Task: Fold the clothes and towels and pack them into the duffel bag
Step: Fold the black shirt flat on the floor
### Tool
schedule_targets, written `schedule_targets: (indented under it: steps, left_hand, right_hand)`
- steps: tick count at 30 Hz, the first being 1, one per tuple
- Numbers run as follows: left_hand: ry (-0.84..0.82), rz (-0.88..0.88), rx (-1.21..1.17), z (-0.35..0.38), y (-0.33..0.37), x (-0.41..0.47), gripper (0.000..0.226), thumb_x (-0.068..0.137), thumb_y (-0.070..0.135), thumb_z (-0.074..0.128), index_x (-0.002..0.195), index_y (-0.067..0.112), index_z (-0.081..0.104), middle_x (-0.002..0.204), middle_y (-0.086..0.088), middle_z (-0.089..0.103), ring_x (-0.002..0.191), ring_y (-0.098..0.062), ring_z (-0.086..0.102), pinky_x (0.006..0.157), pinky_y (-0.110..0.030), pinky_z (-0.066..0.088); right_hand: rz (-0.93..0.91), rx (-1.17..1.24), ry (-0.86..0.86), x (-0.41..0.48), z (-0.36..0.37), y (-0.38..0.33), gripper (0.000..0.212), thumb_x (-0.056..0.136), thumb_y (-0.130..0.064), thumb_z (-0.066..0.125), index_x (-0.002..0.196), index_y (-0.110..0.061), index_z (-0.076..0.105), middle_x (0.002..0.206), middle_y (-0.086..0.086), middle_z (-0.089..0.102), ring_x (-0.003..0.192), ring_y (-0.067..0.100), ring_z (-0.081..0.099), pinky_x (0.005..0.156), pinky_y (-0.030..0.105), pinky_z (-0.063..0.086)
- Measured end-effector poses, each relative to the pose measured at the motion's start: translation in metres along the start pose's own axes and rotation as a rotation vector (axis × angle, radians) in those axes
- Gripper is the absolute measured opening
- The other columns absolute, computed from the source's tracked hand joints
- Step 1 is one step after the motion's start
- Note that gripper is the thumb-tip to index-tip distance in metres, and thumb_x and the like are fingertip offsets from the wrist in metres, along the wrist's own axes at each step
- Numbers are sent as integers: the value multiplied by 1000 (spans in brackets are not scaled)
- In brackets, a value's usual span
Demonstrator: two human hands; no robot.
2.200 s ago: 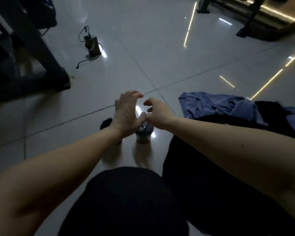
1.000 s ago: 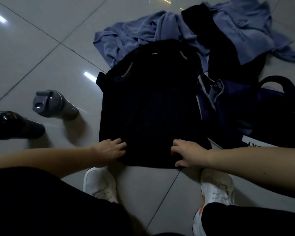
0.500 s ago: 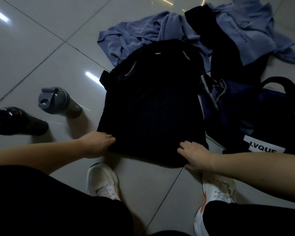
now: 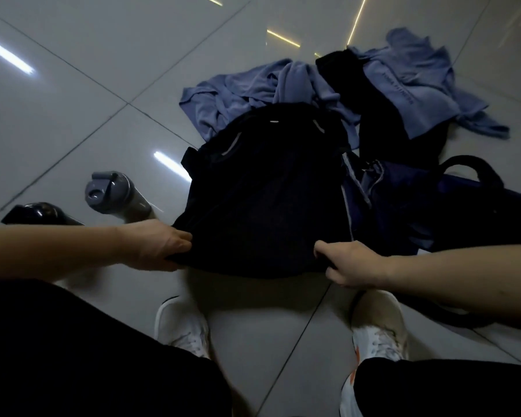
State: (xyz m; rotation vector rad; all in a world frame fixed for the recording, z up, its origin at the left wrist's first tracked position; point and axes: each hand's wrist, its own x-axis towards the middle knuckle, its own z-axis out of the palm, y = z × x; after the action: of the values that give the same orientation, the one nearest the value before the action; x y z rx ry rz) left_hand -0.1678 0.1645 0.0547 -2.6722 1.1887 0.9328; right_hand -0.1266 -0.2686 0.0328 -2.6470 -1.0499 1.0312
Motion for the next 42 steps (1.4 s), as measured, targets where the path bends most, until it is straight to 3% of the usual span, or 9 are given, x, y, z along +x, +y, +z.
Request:
schedule_targets:
  steps: [5, 11, 16, 19, 23, 26, 31, 36, 42]
  left_hand:
    - [-124, 44, 21, -49, 10, -25, 44, 90, 62, 55, 105, 21, 58, 111, 8, 57, 92, -21, 60, 72, -31, 42]
    - [-453, 12, -34, -75, 59, -33, 44, 82, 57, 69, 104, 20, 63, 103, -3, 67, 92, -25, 59, 71, -26, 36]
    - [-468, 33, -198, -62, 79, -21, 42, 80, 51, 76, 95, 14, 66, 76, 1, 62, 72, -19, 54, 70, -28, 45]
    - [-454, 12, -274, -54, 74, -18, 43, 81, 47, 77, 103, 11, 67, 91, -8, 70, 78, -22, 60, 74, -29, 48]
    - [-440, -87, -281, -51, 55, -11, 46, 83, 43, 76, 115, 13, 64, 107, -7, 68, 95, -26, 61, 79, -26, 45]
    - [-420, -167, -285, -52, 38, 0, 42, 87, 36, 74, 121, 15, 60, 109, -5, 66, 95, -24, 59, 78, -25, 41]
    - [-282, -328, -231, -60, -5, 20, 36, 94, 29, 63, 128, 19, 53, 116, -6, 62, 93, -20, 55, 79, -29, 42]
    - [-112, -421, -77, -71, -61, 45, 28, 99, 25, 53, 126, 17, 51, 105, -7, 57, 93, -27, 56, 71, -30, 36]
    - [67, -559, -107, -90, -124, 86, 22, 100, 25, 50, 119, 18, 57, 92, 2, 54, 81, -19, 52, 63, -30, 36]
  right_hand:
    - [-189, -47, -99, -29, -32, -3, 25, 96, -26, 58, 120, -19, 60, 112, -1, 63, 103, 15, 59, 90, 29, 48]
    - [-274, 18, -386, -63, -54, -16, 18, 96, -39, 59, 109, -29, 65, 101, -10, 67, 92, 8, 63, 86, 34, 54]
    - [-171, 46, -652, -66, -47, -26, 24, 91, -46, 64, 108, -29, 68, 95, 0, 72, 83, 17, 66, 78, 40, 57]
    - [-122, 66, -660, -59, -36, -20, 33, 84, -56, 63, 105, -31, 66, 87, 10, 73, 75, 29, 68, 72, 50, 59]
    - [-34, 123, -681, -52, -52, -15, 16, 91, -40, 65, 99, -26, 65, 79, 12, 71, 64, 26, 65, 63, 42, 57]
    - [-46, 29, -603, -40, -69, -13, 10, 95, -32, 63, 94, -22, 66, 74, -7, 65, 64, 4, 59, 68, 26, 51]
    - [-47, -100, -315, 9, -85, 9, 21, 99, -28, 57, 114, -16, 66, 108, -2, 60, 101, 17, 58, 90, 28, 44]
    - [85, 89, -133, 67, -118, 37, 12, 102, -15, 51, 103, -15, 63, 96, 3, 66, 78, 18, 60, 64, 26, 44]
    - [250, 62, 14, 141, -158, 73, 11, 102, -16, 52, 101, -10, 61, 94, 11, 62, 77, 27, 56, 65, 35, 44]
